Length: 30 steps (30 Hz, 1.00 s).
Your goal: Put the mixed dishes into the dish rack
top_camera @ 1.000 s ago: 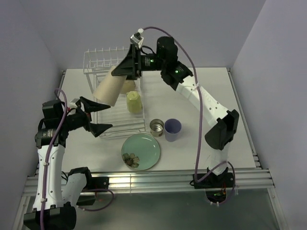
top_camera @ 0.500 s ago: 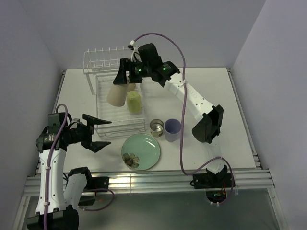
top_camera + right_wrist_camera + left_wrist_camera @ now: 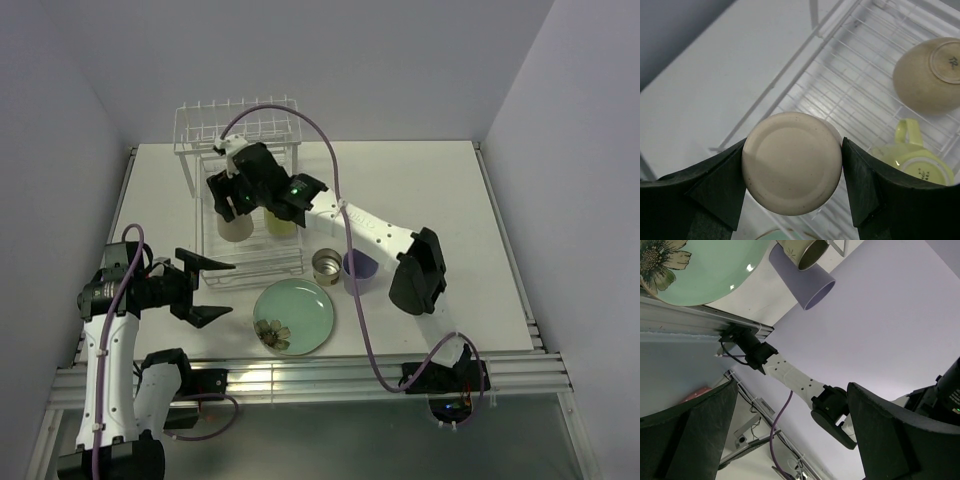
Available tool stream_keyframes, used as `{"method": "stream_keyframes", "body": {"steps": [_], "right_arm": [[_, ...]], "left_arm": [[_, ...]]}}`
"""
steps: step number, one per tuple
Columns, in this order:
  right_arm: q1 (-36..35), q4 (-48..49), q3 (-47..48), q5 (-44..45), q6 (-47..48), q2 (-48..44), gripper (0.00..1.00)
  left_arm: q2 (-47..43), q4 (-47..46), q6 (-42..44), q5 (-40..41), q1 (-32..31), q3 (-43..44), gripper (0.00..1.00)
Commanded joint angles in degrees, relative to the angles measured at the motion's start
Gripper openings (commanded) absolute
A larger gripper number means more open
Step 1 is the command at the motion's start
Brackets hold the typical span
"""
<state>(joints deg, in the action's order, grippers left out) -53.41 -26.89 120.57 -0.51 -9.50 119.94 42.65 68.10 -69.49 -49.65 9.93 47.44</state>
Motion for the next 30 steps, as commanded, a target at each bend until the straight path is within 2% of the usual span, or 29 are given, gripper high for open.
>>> {"method": "stream_keyframes", "body": {"steps": [1,3,11,15,30], "right_arm": [[-1.3,10.2,-3.3,9.7,5.2,-1.5,0.00],[-1.5,12.7,-4.3,12.3,6.0,-0.8,0.00],[-1.5,15.4,-1.4,13.6,6.9,5.8,0.00],[-1.3,13.7,3.9,14.0,6.9,9.9,0.00],[1.6,13.4,10.1,13.5,4.0,15.1,0.00]], "left_arm": [[0.1,2.5,2.5,-0.4,0.3,1.6,0.96],[0.1,2.9,3.0,-0.5,0.3,1.3,0.97],[0.8,4.6,4.7,-1.0,0.3,2.0,0.96],[0.6,4.1,4.6,-1.5,0.3,2.0,0.96],[-0.7,3.6,2.8,-1.9,0.3,0.8,0.96]]}}
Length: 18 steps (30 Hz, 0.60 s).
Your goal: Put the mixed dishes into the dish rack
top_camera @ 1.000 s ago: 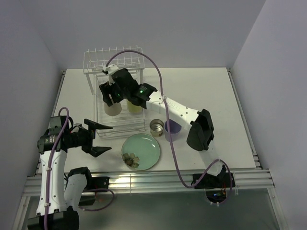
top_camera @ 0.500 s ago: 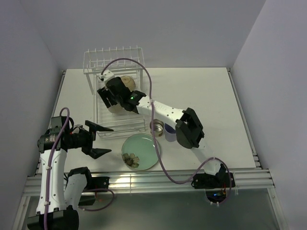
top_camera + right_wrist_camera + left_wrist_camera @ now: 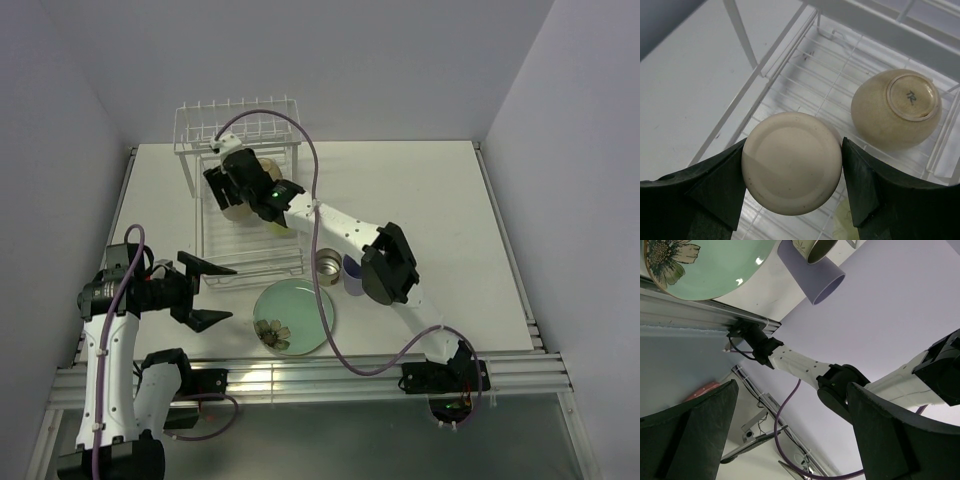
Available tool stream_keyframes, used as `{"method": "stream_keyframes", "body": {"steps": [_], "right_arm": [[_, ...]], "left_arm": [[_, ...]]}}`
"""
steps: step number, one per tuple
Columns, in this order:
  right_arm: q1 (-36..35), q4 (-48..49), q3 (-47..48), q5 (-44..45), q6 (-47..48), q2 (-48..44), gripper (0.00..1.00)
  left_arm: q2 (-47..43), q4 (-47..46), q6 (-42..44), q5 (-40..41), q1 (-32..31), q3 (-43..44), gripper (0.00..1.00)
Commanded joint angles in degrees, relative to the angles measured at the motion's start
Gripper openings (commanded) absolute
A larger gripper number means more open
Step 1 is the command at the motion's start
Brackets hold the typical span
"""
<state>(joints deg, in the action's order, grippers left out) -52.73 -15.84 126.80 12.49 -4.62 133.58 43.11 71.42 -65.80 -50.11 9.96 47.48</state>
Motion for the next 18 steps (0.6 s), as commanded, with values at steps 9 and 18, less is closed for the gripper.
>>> {"method": "stream_keyframes", "body": {"steps": [9,18], "right_arm": [[2.2,1.8,6.1,0.0,-2.1,3.7,0.03],[2.9,1.6,5.6,0.0,-2.9,4.3,0.12]], "left_arm": [[-3.5,0.0,-3.5,-1.3,0.3,0.2,0.95],[-4.2,0.9,-3.6,-1.0,0.2,0.5,0.95]]}}
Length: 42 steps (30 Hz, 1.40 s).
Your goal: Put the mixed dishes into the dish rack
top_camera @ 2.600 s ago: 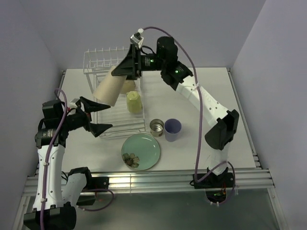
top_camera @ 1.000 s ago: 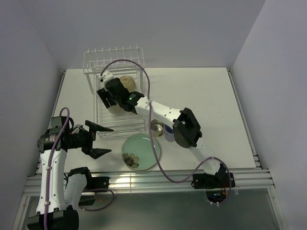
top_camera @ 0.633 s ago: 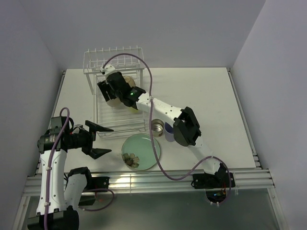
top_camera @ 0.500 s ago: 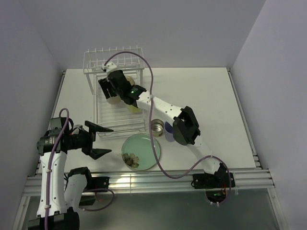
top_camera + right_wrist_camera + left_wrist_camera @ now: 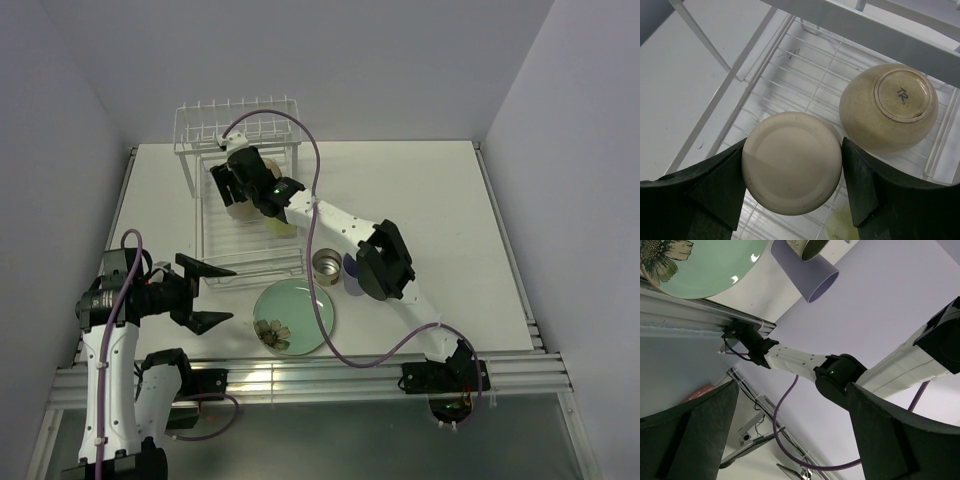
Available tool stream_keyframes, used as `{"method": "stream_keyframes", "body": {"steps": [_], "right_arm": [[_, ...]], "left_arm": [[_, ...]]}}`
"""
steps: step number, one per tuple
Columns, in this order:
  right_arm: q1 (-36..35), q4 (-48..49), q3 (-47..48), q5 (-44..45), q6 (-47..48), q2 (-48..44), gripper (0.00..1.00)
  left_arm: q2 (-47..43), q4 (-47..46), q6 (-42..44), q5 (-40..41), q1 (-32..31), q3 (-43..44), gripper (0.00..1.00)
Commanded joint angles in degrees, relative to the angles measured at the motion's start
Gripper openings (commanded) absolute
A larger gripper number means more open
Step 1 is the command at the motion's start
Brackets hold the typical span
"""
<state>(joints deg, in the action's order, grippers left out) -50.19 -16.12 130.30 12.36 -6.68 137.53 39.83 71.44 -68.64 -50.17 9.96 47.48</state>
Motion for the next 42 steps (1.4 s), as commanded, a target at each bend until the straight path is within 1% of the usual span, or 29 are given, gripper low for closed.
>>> {"method": "stream_keyframes", "body": {"steps": [1,3,4,6,7,9,10,11,12,14,15,19,22,25,26,28,29,32,33,34,36,38,39,40,42], "right_arm": [[0.4,1.8,2.1,0.1,-0.8,0.4,0.24],[0.4,1.5,2.1,0.2,-0.9,0.1,0.37],[0.4,1.4,2.1,0.2,-1.0,0.1,0.49],[0.4,0.9,2.4,0.4,-0.9,-0.2,0.59],[0.4,0.7,2.5,0.5,-0.7,-0.3,0.69],[0.3,0.7,2.4,1.1,-0.6,-1.0,0.77],[0.3,0.7,2.3,1.0,-0.6,-1.1,0.83],[0.3,0.7,2.4,1.2,-0.4,-1.3,0.84],[0.3,0.7,2.4,1.3,-0.4,-1.5,0.89],[0.3,0.8,2.1,1.2,-0.3,-1.9,0.94],[0.3,0.7,2.0,1.2,-0.4,-1.9,0.99],[0.2,-0.2,2.0,1.2,-0.4,-2.4,1.00],[-0.3,-0.9,0.8,1.9,-0.9,-4.5,1.00],[-1.4,-0.5,-3.5,3.0,-0.5,-10.0,1.00],[-1.5,-0.8,-4.5,3.3,-0.6,-13.2,1.00],[-1.5,-3.3,-7.7,4.0,-1.8,-16.7,1.00],[-1.4,-4.4,-8.7,4.9,-2.4,-20.4,1.00],[-0.3,-11.8,-12.1,4.9,-4.4,-26.9,1.00],[0.4,-14.9,-12.2,5.0,-6.5,-28.3,1.00],[1.8,-20.6,-12.8,4.4,-7.6,-31.1,1.00],[3.6,-26.3,-13.9,3.9,-11.8,-34.2,1.00],[6.4,-31.4,-18.7,-1.2,-13.9,-39.7,1.00],[9.4,-34.5,-22.2,-2.7,-16.0,-41.5,1.00],[10.9,-36.0,-24.0,-4.4,-16.6,-42.9,1.00],[14.9,-38.9,-28.8,-5.7,-17.1,-47.2,0.99]], "left_arm": [[-1.0,0.8,-0.8,-0.9,0.2,0.5,0.95],[-1.0,0.7,-1.0,-0.9,0.2,0.4,0.95],[-1.1,0.5,-1.1,-1.0,0.2,0.3,0.95],[-1.2,0.3,-1.2,-0.8,0.3,0.2,0.95],[-1.2,0.0,-1.4,-0.8,0.3,0.1,0.95],[-1.3,-0.7,-1.9,-1.0,0.2,-0.2,0.95],[-1.3,-0.9,-2.1,-1.0,0.2,-0.1,0.95],[-1.3,-1.3,-2.2,-1.1,0.3,-0.1,0.95],[-1.1,-1.5,-2.2,-1.1,0.2,-0.2,0.95],[-0.9,-1.6,-2.0,-1.2,0.2,-0.3,0.95],[-0.9,-1.7,-2.0,-1.2,0.2,-0.3,0.95],[-0.9,-2.1,-1.9,-1.6,0.2,-0.6,0.95],[-0.7,-2.7,-1.9,-1.8,0.2,-1.1,0.95],[-0.5,-4.7,-2.5,-1.3,0.2,-1.7,0.95],[-0.1,-5.1,-2.5,-1.2,0.3,-1.7,0.94],[0.8,-5.7,-1.2,0.4,0.2,-0.6,0.94],[2.2,-5.6,-0.3,1.3,0.2,0.0,0.93],[5.6,-4.7,4.1,5.2,0.2,3.8,0.93],[6.4,-4.5,5.1,6.2,0.2,5.0,0.93],[7.5,-4.3,6.7,8.2,0.2,7.1,0.93],[8.3,-4.5,7.9,10.2,0.1,8.7,0.92],[8.8,-4.9,8.7,13.2,-0.5,10.1,0.91],[8.7,-5.4,8.7,14.0,-0.9,10.3,0.91],[8.6,-5.9,8.5,14.8,-1.9,10.3,0.90],[8.6,-7.0,8.1,17.5,-3.6,10.5,0.87]]}}
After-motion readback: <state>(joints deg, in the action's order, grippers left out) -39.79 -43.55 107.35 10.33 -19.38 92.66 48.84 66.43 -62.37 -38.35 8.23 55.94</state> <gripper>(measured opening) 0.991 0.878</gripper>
